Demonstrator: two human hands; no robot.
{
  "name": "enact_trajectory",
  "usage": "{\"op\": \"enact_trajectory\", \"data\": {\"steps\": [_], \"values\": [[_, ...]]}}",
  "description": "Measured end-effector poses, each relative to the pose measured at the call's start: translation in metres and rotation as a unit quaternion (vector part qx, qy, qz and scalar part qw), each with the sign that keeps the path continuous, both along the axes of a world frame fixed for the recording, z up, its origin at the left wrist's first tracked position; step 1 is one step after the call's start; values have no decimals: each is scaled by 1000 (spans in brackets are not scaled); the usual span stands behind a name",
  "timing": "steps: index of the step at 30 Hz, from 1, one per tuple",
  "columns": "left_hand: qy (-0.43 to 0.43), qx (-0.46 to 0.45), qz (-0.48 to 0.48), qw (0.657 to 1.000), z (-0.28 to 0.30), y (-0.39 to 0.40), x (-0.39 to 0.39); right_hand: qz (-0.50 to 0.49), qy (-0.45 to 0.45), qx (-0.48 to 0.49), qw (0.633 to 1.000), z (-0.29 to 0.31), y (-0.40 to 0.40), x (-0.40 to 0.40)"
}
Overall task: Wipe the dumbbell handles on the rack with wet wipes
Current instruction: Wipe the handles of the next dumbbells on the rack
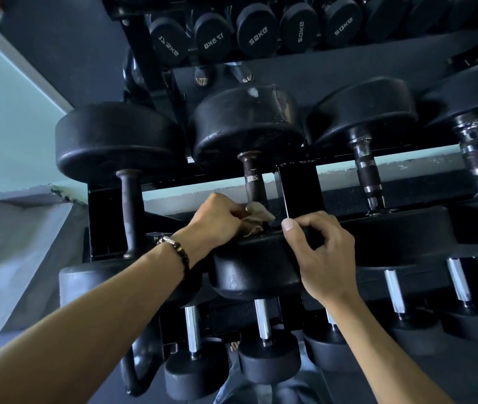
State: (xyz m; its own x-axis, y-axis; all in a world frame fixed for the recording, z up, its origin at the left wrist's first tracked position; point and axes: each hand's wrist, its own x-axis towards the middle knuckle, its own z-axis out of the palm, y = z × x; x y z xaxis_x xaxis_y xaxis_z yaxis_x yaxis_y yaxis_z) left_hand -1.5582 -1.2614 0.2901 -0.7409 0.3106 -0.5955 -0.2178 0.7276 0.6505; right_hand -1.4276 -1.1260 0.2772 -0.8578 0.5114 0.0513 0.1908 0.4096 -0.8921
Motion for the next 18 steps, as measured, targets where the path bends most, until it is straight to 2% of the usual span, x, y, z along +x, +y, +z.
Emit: {"op": "enact_trajectory", "data": {"steps": [3,7,12,16,18], "values": [[-20,-6,4,1000,2,2,3,-4,-6,1,1000,0,0,1],[31,49,149,987,-4,9,-6,-6,-9,-4,1000,0,-1,2],[-20,-10,33,999,0,7,3,-5,-8,-10,1000,1,-1,1],[13,54,155,986,4,15,-6,-5,-11,-9,1000,2,-1,1],[5,72,148,986,2,16,-9,-6,-14,-11,1000,1,-1,1]]}}
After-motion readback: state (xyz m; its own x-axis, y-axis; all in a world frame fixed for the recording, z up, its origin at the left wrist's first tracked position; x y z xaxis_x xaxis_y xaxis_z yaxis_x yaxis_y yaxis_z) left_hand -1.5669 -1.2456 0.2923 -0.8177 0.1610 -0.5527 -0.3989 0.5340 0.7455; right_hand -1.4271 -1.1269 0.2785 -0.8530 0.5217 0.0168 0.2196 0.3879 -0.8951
